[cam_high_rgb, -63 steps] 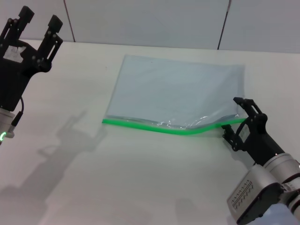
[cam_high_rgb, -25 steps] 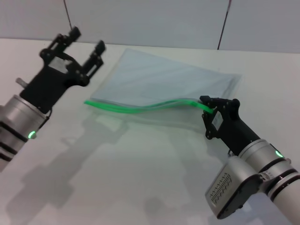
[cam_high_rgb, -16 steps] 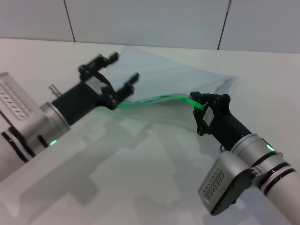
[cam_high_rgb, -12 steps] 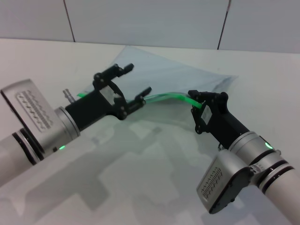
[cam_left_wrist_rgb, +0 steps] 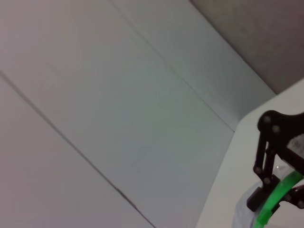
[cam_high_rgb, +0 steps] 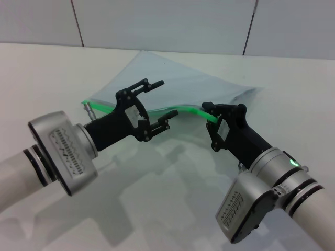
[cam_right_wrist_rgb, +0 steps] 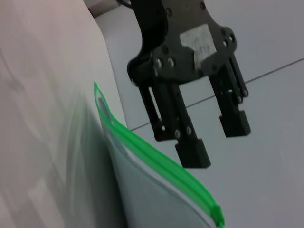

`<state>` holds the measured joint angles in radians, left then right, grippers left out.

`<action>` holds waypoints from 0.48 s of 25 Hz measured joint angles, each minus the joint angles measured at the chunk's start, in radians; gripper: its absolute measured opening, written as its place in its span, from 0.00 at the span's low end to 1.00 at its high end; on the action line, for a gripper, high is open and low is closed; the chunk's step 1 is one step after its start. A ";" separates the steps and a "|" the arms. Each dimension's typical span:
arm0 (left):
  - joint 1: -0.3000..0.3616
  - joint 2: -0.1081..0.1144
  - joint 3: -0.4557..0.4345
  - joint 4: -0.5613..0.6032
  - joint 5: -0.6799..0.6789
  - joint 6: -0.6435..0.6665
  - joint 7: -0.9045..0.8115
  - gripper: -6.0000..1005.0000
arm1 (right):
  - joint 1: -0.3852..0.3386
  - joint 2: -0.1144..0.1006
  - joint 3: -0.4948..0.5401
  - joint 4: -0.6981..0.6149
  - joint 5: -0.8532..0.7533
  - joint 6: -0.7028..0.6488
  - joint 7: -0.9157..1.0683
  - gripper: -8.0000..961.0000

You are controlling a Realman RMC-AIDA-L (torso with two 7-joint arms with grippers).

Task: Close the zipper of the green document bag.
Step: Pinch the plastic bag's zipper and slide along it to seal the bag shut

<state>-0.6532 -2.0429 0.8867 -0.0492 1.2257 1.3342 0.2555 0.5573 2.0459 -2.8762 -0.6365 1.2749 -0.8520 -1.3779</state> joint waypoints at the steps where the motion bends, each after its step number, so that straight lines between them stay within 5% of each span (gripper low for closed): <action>1: -0.004 0.000 0.000 -0.003 0.000 -0.003 0.023 0.68 | 0.000 0.000 0.000 0.000 -0.001 0.000 -0.001 0.06; 12: -0.045 -0.003 0.001 -0.045 0.037 -0.026 0.189 0.67 | 0.011 0.000 0.000 -0.006 -0.008 0.000 -0.003 0.06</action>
<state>-0.6987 -2.0458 0.8880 -0.0937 1.2630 1.3077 0.4440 0.5679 2.0462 -2.8762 -0.6425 1.2673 -0.8520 -1.3807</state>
